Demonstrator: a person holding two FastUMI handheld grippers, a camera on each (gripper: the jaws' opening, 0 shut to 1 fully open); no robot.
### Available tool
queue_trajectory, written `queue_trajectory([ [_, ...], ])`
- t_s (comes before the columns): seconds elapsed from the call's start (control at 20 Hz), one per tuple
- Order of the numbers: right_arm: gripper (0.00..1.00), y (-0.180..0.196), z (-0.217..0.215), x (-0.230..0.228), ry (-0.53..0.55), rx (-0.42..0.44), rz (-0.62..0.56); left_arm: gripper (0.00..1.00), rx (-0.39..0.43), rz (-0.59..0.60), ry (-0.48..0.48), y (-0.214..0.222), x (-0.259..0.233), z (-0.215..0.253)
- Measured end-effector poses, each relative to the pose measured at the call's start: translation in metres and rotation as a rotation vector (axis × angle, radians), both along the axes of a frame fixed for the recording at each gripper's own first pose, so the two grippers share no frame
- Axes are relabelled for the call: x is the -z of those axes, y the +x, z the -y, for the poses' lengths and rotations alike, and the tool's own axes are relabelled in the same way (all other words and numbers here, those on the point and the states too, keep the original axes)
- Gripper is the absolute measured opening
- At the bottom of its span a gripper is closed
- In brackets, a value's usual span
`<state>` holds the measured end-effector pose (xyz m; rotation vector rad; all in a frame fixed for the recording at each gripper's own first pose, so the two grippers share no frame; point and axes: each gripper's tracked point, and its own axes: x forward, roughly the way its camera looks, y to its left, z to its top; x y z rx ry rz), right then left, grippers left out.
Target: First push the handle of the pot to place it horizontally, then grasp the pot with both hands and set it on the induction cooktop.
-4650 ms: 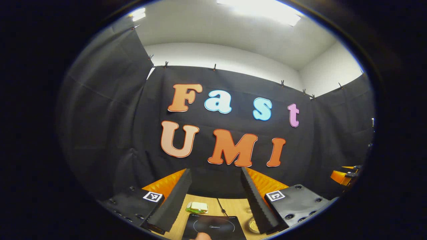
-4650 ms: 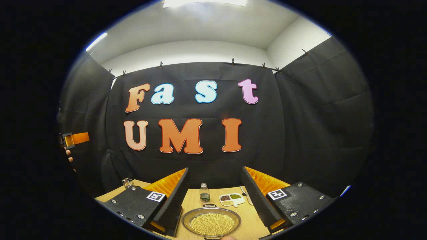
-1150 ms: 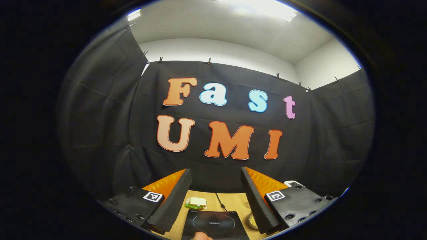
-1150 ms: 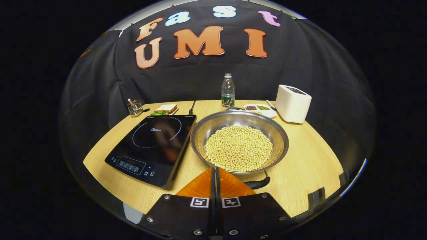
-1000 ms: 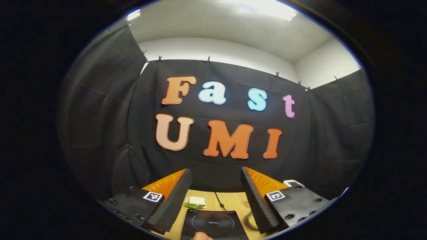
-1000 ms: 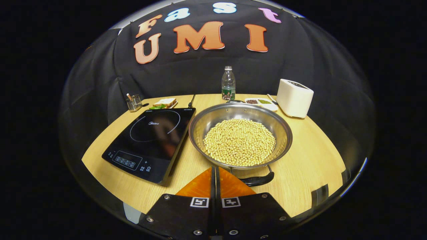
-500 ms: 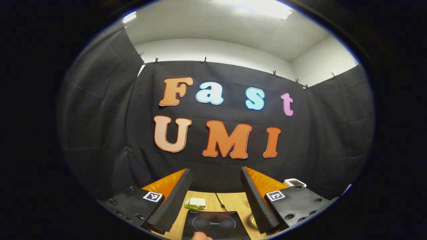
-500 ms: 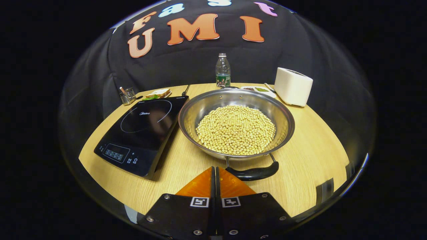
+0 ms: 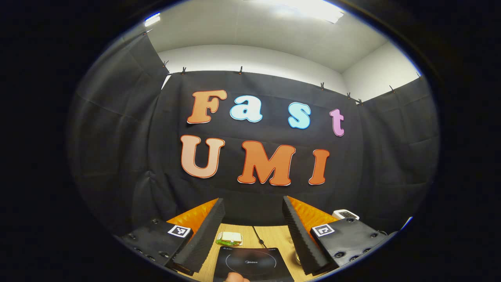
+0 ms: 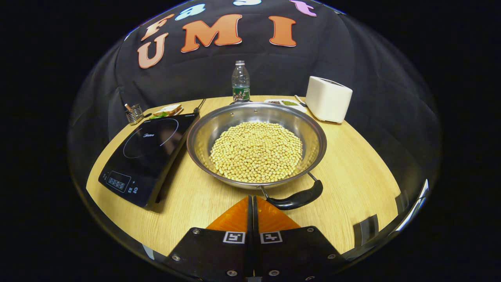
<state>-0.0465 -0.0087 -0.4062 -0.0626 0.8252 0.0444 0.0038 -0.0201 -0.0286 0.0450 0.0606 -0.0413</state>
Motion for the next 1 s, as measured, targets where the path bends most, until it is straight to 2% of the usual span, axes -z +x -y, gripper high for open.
queue_trajectory([
  [0.4, 0.00, 0.013, 0.028, 0.002, -0.022, 0.042, -0.018, 0.98, -0.039, 0.038, 0.033, -0.005, -0.013, -0.015],
  [0.8, 0.00, 0.024, 0.049, 0.008, -0.026, 0.083, -0.035, 0.95, -0.036, 0.059, 0.044, -0.007, -0.020, -0.014],
  [1.0, 0.00, 0.032, 0.066, 0.017, -0.039, 0.140, -0.040, 0.95, -0.041, 0.057, 0.045, -0.005, -0.019, -0.017],
])
